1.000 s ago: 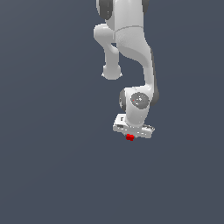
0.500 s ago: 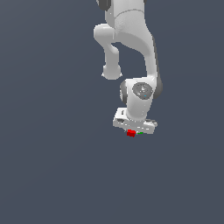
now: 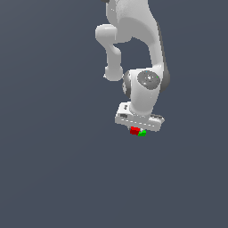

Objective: Stack the red cube on top of the green cube.

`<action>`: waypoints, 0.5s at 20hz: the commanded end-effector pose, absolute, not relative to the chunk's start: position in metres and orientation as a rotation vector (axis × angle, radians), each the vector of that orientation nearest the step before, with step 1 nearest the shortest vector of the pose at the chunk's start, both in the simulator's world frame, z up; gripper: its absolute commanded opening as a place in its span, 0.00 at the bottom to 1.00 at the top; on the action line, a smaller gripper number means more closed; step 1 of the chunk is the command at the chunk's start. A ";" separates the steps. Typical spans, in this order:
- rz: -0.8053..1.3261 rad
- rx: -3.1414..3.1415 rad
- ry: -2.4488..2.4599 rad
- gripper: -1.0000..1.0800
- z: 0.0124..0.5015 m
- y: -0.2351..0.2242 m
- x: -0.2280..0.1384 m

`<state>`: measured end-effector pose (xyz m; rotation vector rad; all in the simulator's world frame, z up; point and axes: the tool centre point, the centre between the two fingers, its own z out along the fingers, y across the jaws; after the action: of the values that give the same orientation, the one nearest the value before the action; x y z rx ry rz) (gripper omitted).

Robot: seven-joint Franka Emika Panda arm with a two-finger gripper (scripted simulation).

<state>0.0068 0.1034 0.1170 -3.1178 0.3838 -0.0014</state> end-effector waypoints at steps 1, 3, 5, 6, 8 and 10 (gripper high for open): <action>0.000 -3.118 0.384 0.00 0.120 0.103 0.007; -0.001 -3.118 0.383 0.00 0.118 0.104 0.007; -0.001 -3.118 0.383 0.00 0.116 0.106 0.005; -0.001 -3.118 0.383 0.00 0.115 0.107 0.004; -0.001 -3.118 0.383 0.00 0.110 0.112 0.000; -0.001 -3.118 0.383 0.00 0.103 0.118 -0.005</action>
<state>-0.0013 0.1132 0.1078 -3.1178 0.3851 -0.0018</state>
